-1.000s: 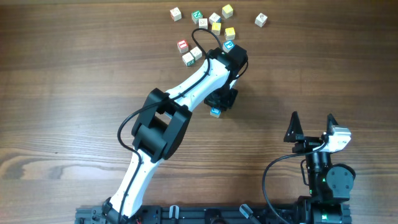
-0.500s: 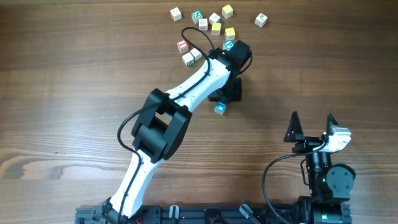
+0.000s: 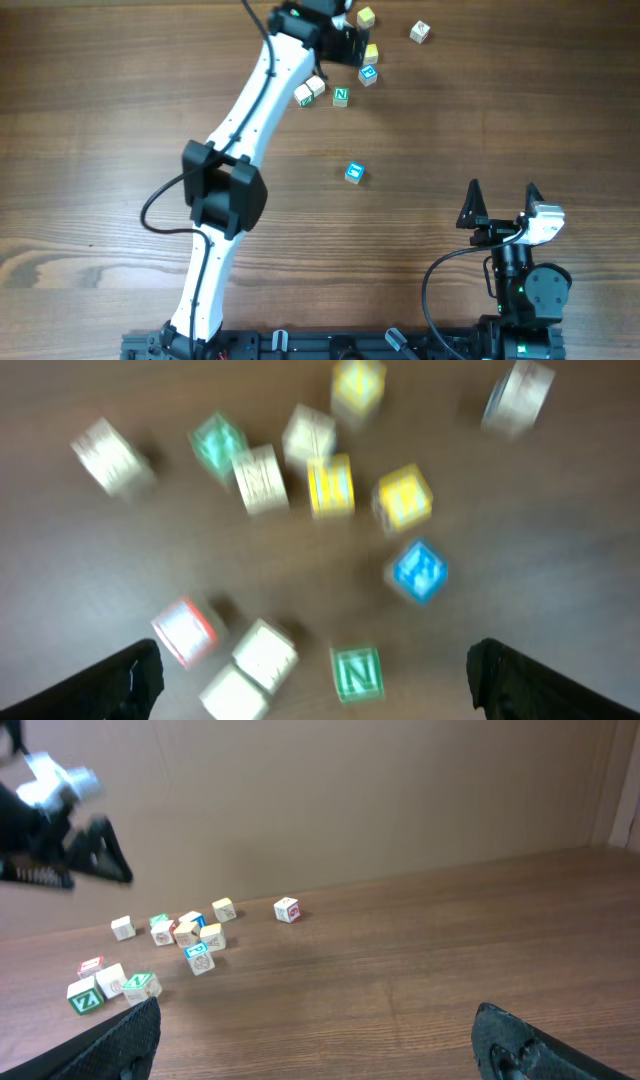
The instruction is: Form a tower
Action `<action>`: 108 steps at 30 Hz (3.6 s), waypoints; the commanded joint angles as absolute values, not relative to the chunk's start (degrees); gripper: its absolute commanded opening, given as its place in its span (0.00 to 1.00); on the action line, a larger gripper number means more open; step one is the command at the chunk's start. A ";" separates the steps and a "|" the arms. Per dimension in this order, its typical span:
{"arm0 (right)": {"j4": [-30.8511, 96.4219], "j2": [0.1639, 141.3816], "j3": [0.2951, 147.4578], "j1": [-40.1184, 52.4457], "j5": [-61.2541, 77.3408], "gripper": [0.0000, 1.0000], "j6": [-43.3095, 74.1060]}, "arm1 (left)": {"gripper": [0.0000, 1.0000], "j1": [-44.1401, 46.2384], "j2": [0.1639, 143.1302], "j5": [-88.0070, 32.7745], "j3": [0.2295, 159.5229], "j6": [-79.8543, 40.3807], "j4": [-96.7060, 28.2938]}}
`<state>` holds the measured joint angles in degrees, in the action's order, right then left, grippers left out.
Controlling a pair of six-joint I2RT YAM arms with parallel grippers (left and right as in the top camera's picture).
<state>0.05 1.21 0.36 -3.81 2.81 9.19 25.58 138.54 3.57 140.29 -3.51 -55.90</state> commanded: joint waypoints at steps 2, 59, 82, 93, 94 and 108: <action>-0.05 0.80 0.30 -3.60 3.49 1.00 9.15 | 1.00 21.91 140.53 2.42 140.88 2.55 -55.27; -0.05 0.80 0.30 -3.60 3.49 1.00 9.13 | 0.04 37.65 127.28 -3.79 105.82 10.24 -66.81; -0.05 0.80 0.30 -3.60 3.49 1.00 9.15 | 0.11 37.78 122.17 -10.50 103.28 19.35 -59.27; -0.03 0.80 0.30 -3.60 3.49 1.00 9.13 | 0.24 37.76 123.31 -10.70 102.96 20.84 -57.43; -0.03 0.80 0.30 -3.60 3.49 1.00 9.15 | 0.24 37.78 123.61 -10.70 102.96 20.84 -57.36; -0.05 0.80 0.30 -3.60 3.49 1.00 9.15 | 0.36 37.78 125.60 -10.70 102.96 20.84 -57.34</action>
